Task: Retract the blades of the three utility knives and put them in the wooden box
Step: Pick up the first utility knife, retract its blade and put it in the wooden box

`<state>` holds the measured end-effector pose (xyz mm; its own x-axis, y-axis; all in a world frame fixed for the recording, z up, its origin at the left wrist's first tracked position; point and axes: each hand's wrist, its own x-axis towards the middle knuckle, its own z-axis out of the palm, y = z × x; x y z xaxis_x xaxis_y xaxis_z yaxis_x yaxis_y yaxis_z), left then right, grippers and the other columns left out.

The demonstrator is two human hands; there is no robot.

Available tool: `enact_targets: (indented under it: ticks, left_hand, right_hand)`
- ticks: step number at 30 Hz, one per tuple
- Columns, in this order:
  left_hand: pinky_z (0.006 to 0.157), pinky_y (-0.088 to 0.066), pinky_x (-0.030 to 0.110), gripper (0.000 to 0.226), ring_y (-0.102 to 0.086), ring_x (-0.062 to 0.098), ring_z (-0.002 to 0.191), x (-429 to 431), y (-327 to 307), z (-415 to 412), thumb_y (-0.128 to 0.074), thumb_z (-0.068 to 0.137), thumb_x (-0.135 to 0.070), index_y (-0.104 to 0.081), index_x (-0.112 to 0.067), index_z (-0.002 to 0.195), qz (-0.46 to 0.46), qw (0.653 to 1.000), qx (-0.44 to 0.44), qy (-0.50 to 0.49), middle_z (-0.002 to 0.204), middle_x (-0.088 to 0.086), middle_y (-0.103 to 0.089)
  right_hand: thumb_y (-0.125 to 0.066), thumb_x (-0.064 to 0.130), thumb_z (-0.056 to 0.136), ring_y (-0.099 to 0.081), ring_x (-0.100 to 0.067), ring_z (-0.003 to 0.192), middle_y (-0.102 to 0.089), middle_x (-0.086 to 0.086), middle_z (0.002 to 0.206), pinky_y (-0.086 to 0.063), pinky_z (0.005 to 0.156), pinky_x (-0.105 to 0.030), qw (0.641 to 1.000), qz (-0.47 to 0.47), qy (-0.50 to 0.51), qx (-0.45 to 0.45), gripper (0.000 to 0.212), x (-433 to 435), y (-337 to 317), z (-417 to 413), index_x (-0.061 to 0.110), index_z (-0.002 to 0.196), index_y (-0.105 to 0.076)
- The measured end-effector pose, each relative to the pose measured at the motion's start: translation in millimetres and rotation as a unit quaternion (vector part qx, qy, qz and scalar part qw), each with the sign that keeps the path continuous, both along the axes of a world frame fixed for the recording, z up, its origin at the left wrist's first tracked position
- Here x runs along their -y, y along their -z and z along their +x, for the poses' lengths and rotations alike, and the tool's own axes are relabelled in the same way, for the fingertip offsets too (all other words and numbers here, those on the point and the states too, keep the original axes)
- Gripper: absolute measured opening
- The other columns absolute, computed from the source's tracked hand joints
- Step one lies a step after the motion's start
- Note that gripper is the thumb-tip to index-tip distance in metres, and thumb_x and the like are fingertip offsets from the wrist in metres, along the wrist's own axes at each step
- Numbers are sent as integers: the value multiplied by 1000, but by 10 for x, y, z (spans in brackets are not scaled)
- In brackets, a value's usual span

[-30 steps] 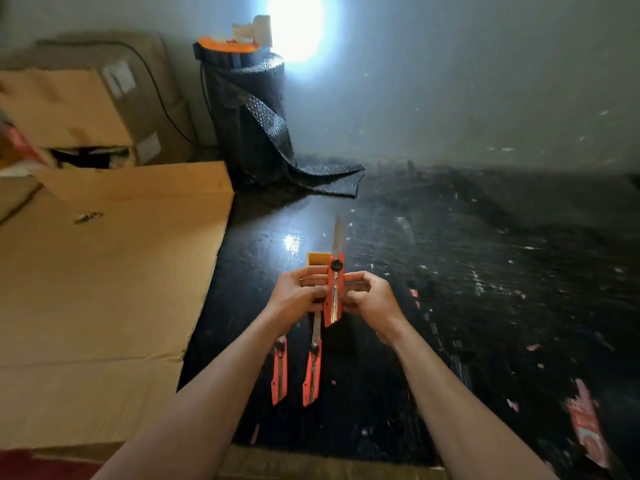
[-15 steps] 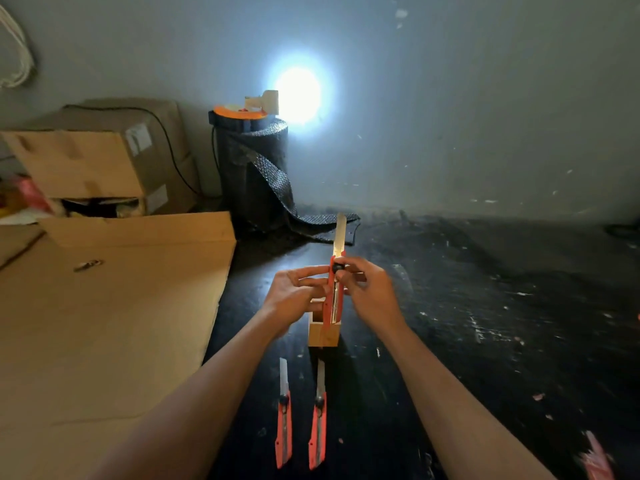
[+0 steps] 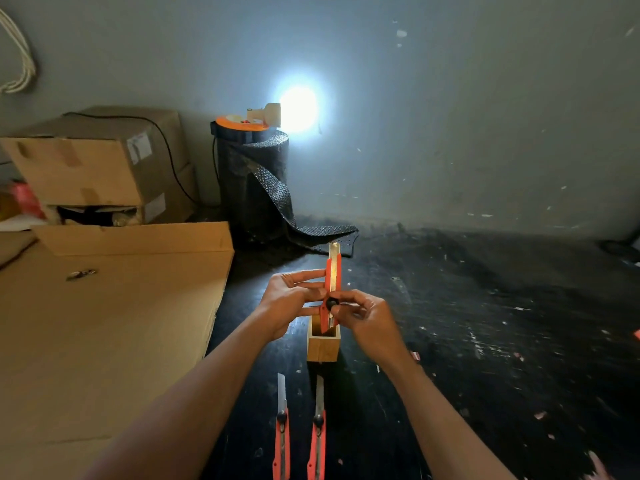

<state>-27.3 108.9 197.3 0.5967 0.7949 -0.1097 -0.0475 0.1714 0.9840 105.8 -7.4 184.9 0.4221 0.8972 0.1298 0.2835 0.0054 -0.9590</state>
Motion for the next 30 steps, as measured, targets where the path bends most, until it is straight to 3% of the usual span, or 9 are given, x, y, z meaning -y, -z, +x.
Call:
enact_targets:
  ticks: [3,7,11,15,19,21,24,26,30]
  left_hand:
    - [75,-65,38,29,-80,28,94,-3,3,42,-72,90,2,-76,-11,116,12,1000,-5,-7,104,12,-81]
    - [67,-65,34,35,-81,27,90,0,-17,75,-68,89,11,-74,-8,118,27,1000,-9,-2,102,13,-81]
    - [59,-62,26,33,-82,19,79,25,-59,93,-67,90,11,-74,-9,116,32,999,-4,-1,88,2,-83]
    - [56,-60,21,29,-81,11,73,20,-102,102,-70,91,6,-74,-13,113,44,999,11,-7,80,-7,-83]
    - [59,-62,25,32,-81,15,78,18,-103,103,-72,90,5,-75,-15,115,53,998,13,-12,85,-4,-83]
    - [62,-63,27,33,-82,19,83,27,-93,104,-71,90,5,-75,-16,115,53,998,14,-16,92,1,-83]
    - [65,-64,29,33,-81,20,86,10,-81,92,-73,89,4,-75,-14,117,52,998,18,-25,99,7,-83]
    - [65,-64,29,34,-81,19,85,-5,-98,80,-74,89,2,-74,-12,120,54,998,19,-30,101,8,-82]
    - [59,-61,24,33,-81,13,78,4,-136,78,-71,90,5,-74,-12,118,59,998,18,-25,96,2,-82]
  right_hand:
    - [-66,9,94,-73,-12,98,-77,1,107,-60,92,-38,1000,-10,10,17,19,11,-1,13,17,110,-75]
    - [-67,12,95,-68,-16,111,-75,2,116,-55,99,-36,995,-39,3,90,19,16,36,56,20,110,-76]
    - [-70,12,93,-66,-12,110,-73,3,118,-51,87,-19,993,-34,9,113,24,9,19,58,22,115,-73]
    - [-70,11,93,-65,-15,113,-69,0,125,-51,90,-21,987,-30,13,160,31,-23,13,44,24,122,-70]
    - [-76,19,89,-65,-8,99,-72,4,112,-50,78,-14,984,-23,51,166,18,-48,-19,-9,22,104,-66]
    - [-79,25,85,-65,-7,94,-72,6,105,-47,74,-14,987,-9,62,149,24,-50,-33,-41,27,98,-59]
    - [-75,23,89,-64,-5,97,-68,10,111,-54,80,-20,987,7,42,158,26,-24,-35,-67,29,111,-62]
    - [-71,12,92,-64,-8,103,-69,3,119,-59,89,-29,981,11,32,192,28,-30,-22,-47,24,117,-67]
    - [-75,23,89,-66,-8,98,-72,3,113,-51,76,-15,984,2,56,168,20,-65,-61,-62,26,103,-62]
